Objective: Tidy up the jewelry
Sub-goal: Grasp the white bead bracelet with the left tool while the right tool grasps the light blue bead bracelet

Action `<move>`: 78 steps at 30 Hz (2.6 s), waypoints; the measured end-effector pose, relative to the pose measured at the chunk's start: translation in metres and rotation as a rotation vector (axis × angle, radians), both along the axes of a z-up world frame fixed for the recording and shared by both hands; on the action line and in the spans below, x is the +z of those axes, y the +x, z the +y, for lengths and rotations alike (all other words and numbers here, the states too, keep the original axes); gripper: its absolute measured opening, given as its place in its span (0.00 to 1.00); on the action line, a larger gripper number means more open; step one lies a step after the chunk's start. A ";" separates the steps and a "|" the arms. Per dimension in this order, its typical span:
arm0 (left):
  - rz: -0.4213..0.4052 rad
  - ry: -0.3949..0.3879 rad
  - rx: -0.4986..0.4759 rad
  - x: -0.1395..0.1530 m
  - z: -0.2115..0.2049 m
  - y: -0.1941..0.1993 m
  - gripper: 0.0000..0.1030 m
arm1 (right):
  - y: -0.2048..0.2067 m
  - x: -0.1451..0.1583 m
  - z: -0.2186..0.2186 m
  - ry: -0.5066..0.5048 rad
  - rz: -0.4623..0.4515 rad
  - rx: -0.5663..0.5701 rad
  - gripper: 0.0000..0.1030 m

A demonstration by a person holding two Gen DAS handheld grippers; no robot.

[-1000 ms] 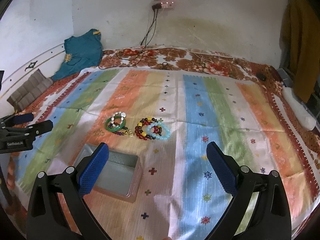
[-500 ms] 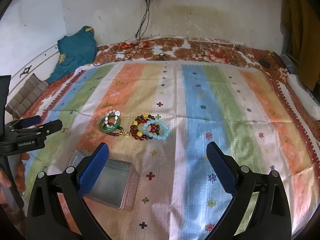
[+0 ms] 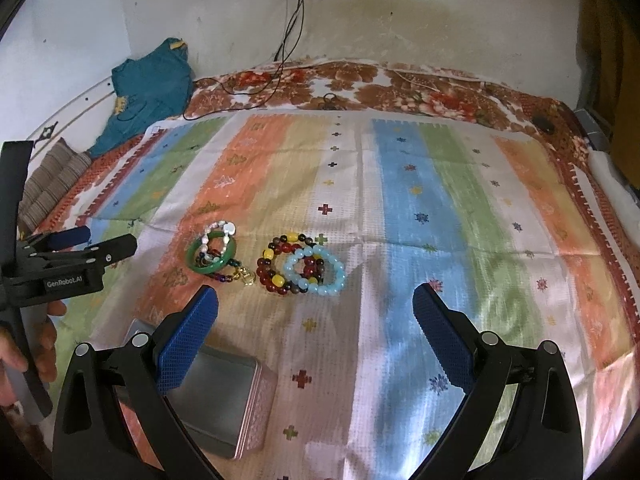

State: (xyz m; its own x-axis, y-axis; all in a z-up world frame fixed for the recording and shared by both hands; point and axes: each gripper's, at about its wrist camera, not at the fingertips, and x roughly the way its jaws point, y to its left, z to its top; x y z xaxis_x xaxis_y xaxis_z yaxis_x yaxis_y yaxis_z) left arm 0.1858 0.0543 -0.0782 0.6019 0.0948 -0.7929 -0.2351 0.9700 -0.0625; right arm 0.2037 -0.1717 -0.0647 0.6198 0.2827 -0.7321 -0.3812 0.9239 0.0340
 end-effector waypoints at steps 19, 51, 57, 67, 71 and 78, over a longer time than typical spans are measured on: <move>0.089 -0.047 0.011 -0.032 0.024 0.052 0.95 | 0.055 -0.043 0.006 -0.044 0.092 -0.047 0.96; 0.155 -0.023 -0.032 -0.084 0.035 0.116 0.94 | 0.115 -0.109 0.010 -0.092 0.291 -0.129 0.88; 0.173 -0.016 -0.037 -0.095 0.031 0.123 0.89 | 0.121 -0.117 0.015 -0.114 0.305 -0.124 0.77; 0.168 -0.037 -0.023 -0.103 0.032 0.129 0.77 | 0.126 -0.121 0.021 -0.151 0.292 -0.116 0.52; 0.161 -0.096 0.012 -0.107 0.042 0.128 0.67 | 0.124 -0.121 0.026 -0.159 0.289 -0.096 0.35; 0.181 -0.039 -0.006 -0.111 0.041 0.126 0.47 | 0.122 -0.121 0.023 -0.167 0.279 -0.094 0.14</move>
